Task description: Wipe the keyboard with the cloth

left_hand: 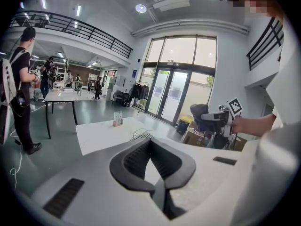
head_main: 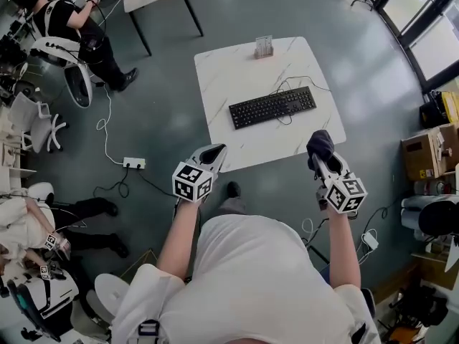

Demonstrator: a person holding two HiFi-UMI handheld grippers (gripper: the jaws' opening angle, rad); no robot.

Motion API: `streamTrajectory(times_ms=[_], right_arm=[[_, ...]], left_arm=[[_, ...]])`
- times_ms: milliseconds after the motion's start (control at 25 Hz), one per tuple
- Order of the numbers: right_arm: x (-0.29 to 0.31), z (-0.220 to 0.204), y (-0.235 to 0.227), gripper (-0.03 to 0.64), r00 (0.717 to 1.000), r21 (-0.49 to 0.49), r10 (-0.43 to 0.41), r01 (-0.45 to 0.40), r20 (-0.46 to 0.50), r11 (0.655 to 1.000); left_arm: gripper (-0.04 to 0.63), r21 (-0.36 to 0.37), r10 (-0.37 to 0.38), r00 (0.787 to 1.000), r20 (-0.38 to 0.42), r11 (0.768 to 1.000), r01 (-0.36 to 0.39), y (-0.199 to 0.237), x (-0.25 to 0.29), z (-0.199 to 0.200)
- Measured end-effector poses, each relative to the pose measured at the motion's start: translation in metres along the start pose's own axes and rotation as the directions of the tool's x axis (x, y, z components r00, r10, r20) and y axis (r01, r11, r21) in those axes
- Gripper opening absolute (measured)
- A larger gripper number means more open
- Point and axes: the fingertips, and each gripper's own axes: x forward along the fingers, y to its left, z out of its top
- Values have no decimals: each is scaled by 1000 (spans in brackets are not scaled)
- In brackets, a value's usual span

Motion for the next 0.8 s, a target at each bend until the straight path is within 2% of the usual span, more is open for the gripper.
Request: streamTrajectory(times_ms=[280,560,800], right_arm=[[48,9,9,153,999,5,-32,32,-21,999],[92,11,23,153,998,-24,-34,32,-58,999],[110,6,31,153,995,-55,2,-8,-102,998]], left_arm=[[6,49,-66,997,-39,997,67,45,25,15],[6,19,-86,995,-46,996,86,85,39,16],[6,-11,-81,996,-48,997,81,94,47,9]])
